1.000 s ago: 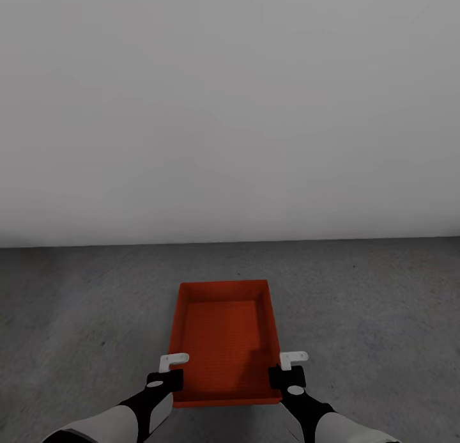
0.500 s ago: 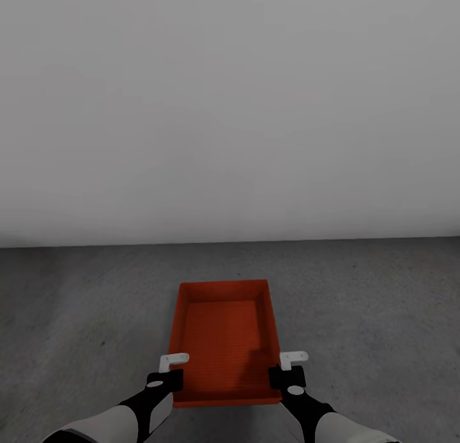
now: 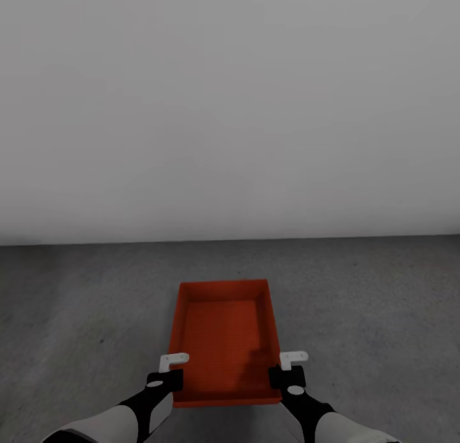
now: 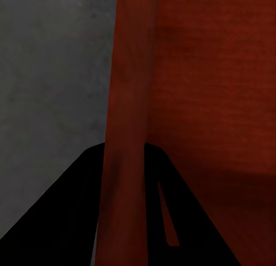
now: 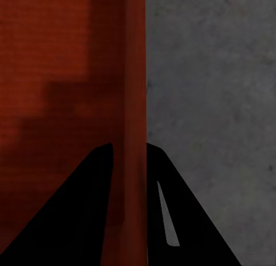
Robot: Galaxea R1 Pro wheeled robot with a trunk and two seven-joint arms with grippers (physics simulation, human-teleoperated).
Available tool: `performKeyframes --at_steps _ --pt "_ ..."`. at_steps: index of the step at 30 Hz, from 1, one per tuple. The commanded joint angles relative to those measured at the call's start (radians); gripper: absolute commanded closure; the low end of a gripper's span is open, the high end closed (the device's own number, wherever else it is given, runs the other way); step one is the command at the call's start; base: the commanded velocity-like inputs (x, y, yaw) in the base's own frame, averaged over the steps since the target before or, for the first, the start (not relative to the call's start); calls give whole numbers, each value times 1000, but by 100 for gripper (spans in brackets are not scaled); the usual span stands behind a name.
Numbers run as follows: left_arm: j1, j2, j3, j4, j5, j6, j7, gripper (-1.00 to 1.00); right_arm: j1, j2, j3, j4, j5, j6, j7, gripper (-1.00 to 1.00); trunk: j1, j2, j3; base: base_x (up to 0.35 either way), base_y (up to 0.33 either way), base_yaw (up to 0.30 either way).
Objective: Move the two storage containers from the living room to the garage. In the garage, place one container on the floor and stack the other container on top of it (either order is fine).
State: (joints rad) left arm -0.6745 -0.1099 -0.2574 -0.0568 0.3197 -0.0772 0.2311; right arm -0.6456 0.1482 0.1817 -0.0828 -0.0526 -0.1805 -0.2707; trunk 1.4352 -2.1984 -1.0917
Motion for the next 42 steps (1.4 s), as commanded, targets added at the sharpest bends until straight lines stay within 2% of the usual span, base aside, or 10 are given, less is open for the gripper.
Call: performKeyframes --at_steps 1,30,31,32,42 --pt "0 3 24 -1 -2 -59 24 100 -1 1 -67 1 -52 1 18 100 4 -8 -4 0 0 0" --pt "0 1 24 0 -2 -59 25 100 -1 1 -67 1 -50 1 19 100 4 -8 -4 0 0 0" --pt "0 1 24 0 -2 -59 25 -100 -1 1 -67 1 -50 1 19 100 4 -8 -4 0 0 0" --pt "0 1 24 0 -2 -59 25 -100 0 1 -67 1 -51 1 19 -100 4 -8 -4 0 0 0" --pt "0 1 24 0 -4 -61 24 -100 0 1 -67 1 -50 1 21 -100 4 -8 -4 0 0 0"
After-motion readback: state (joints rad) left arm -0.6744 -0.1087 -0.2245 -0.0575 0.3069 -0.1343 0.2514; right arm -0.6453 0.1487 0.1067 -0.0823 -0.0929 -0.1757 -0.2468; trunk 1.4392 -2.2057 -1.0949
